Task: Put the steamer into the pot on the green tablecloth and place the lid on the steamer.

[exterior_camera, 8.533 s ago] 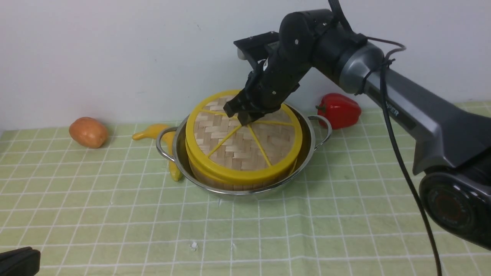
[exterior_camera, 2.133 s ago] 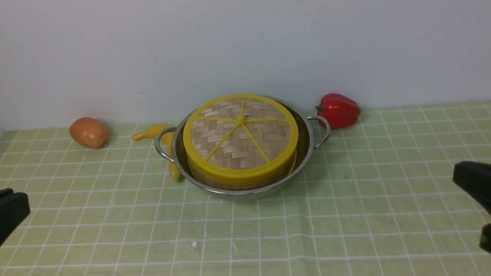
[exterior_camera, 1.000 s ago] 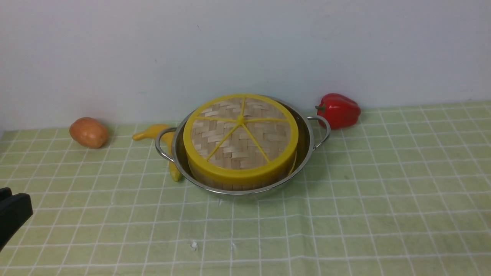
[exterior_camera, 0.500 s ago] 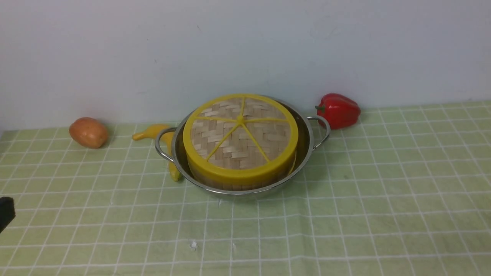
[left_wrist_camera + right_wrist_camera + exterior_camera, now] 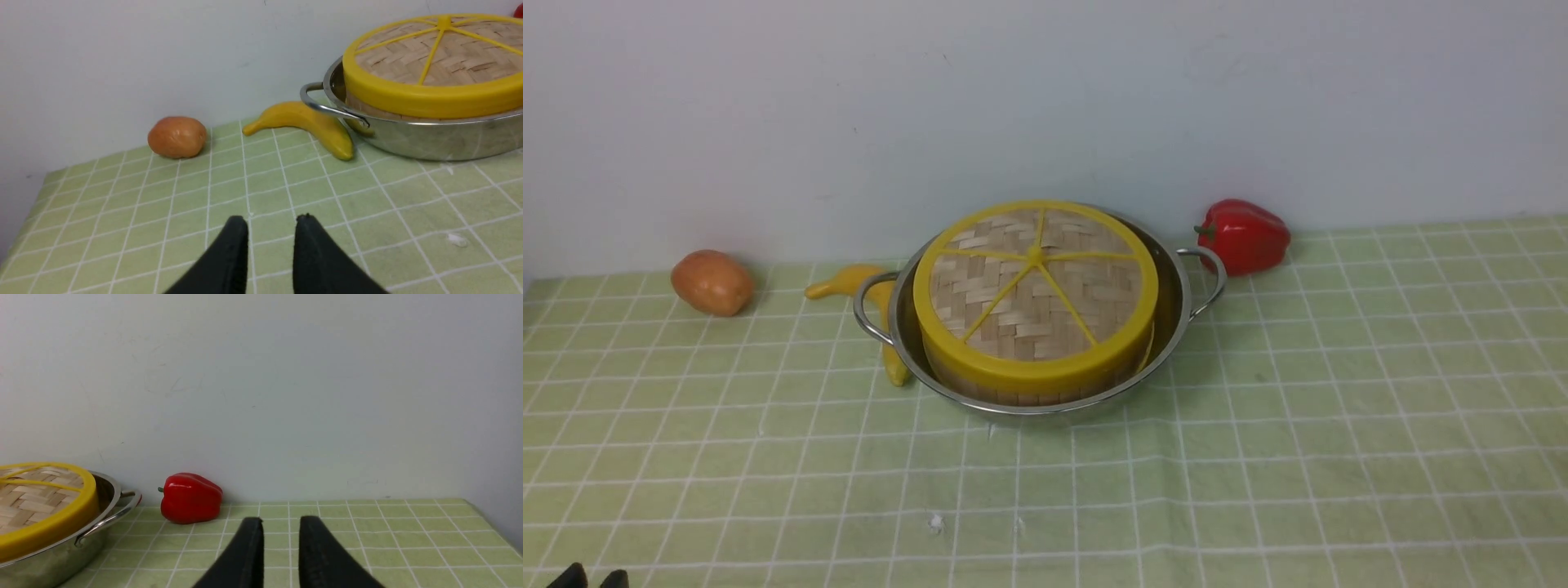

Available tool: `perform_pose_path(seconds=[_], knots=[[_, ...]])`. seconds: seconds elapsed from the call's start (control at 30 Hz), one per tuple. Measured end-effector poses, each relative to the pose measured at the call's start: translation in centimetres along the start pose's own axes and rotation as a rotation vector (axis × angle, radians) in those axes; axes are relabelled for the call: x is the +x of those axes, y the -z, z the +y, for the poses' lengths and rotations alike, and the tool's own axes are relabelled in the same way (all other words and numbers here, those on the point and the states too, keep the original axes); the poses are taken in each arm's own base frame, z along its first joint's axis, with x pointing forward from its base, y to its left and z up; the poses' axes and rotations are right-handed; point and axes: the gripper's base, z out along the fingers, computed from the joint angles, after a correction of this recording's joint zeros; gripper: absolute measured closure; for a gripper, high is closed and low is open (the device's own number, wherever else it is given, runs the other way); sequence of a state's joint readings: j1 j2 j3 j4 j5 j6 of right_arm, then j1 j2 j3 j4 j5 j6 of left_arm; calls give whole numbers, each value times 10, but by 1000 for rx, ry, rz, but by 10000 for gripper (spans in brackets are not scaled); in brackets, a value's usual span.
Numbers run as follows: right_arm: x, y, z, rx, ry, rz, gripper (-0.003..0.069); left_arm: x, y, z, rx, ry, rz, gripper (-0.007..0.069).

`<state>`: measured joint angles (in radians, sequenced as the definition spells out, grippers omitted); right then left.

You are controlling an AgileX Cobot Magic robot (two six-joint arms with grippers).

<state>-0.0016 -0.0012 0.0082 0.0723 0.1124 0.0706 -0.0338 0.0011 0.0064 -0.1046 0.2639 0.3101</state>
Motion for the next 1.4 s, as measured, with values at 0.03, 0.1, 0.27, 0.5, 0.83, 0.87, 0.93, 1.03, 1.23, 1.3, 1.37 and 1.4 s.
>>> perform_pose_path(seconds=[0.03, 0.1, 0.27, 0.5, 0.83, 0.87, 0.93, 1.03, 1.23, 1.3, 1.37, 1.4], knots=[[0, 0, 0, 0, 0, 0, 496, 1, 0, 0, 1, 10, 4, 455], [0, 0, 0, 0, 0, 0, 494, 1, 0, 0, 1, 13, 5, 454], [0, 0, 0, 0, -1, 0, 483, 2, 0, 0, 3, 8, 18, 445], [0, 0, 0, 0, -2, 0, 470, 2, 0, 0, 4, 8, 21, 434], [0, 0, 0, 0, -2, 0, 443, 2, 0, 0, 4, 8, 22, 423], [0, 0, 0, 0, -2, 0, 440, 2, 0, 0, 4, 8, 22, 422], [0, 0, 0, 0, -2, 0, 433, 2, 0, 0, 4, 8, 22, 415], [0, 0, 0, 0, -2, 0, 428, 2, 0, 0, 4, 8, 22, 412], [0, 0, 0, 0, -2, 0, 419, 2, 0, 0, 4, 8, 22, 402], [0, 0, 0, 0, -2, 0, 419, 2, 0, 0, 4, 8, 22, 392], [0, 0, 0, 0, -2, 0, 419, 2, 0, 0, 4, 8, 22, 384], [0, 0, 0, 0, -2, 0, 419, 2, 0, 0, 4, 8, 22, 384]])
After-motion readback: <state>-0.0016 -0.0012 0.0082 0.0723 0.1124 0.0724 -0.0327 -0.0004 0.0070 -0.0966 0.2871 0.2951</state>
